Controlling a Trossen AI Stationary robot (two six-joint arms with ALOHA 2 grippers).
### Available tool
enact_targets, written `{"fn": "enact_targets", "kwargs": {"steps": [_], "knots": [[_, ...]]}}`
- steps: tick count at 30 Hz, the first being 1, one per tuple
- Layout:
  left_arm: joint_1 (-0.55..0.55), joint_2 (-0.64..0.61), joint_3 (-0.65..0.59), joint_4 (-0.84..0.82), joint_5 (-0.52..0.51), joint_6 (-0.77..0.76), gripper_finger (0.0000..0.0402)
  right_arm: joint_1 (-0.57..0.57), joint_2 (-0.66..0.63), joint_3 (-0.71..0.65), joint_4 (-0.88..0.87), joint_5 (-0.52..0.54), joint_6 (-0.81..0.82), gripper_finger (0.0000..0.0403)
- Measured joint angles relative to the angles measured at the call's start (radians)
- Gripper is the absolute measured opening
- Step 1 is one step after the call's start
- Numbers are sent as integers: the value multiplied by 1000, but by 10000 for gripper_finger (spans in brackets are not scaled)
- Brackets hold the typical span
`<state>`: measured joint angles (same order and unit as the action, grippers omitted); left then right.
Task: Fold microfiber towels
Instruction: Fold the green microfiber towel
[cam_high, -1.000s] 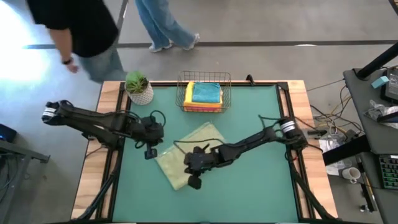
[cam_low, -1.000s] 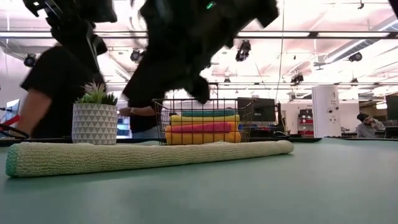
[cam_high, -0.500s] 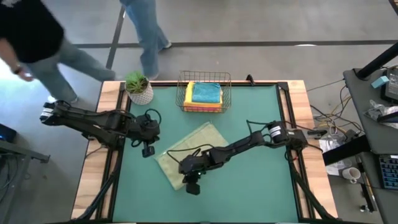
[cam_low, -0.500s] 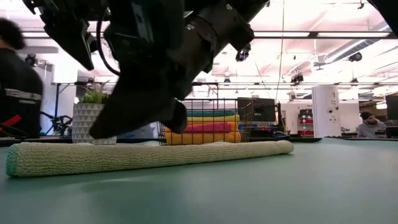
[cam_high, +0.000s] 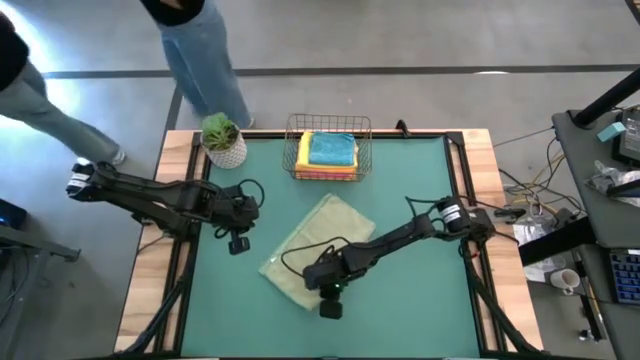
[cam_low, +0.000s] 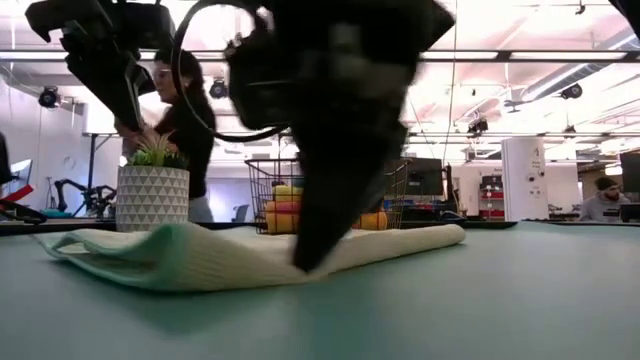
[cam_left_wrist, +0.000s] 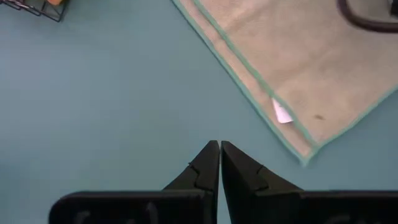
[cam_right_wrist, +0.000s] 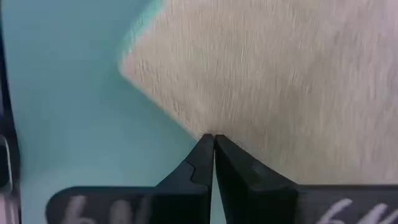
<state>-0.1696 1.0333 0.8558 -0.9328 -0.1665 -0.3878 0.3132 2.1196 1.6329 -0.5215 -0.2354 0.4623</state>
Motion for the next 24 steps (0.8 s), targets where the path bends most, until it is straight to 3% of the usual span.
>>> {"fn": "enact_targets", "kwargs": {"steps": [7, 12, 18, 24], "knots": [[0, 20, 0, 2, 1, 1, 2, 35, -26, 1, -255, 86, -18, 9], [0, 39, 0, 5, 2, 1, 2, 55, -56, -8, -296, 109, -42, 8], [0, 58, 0, 5, 4, 2, 2, 58, -128, -8, -125, 109, -111, 8], [0, 59, 0, 7, 4, 3, 2, 30, -107, -11, 57, 110, -147, 8]]}}
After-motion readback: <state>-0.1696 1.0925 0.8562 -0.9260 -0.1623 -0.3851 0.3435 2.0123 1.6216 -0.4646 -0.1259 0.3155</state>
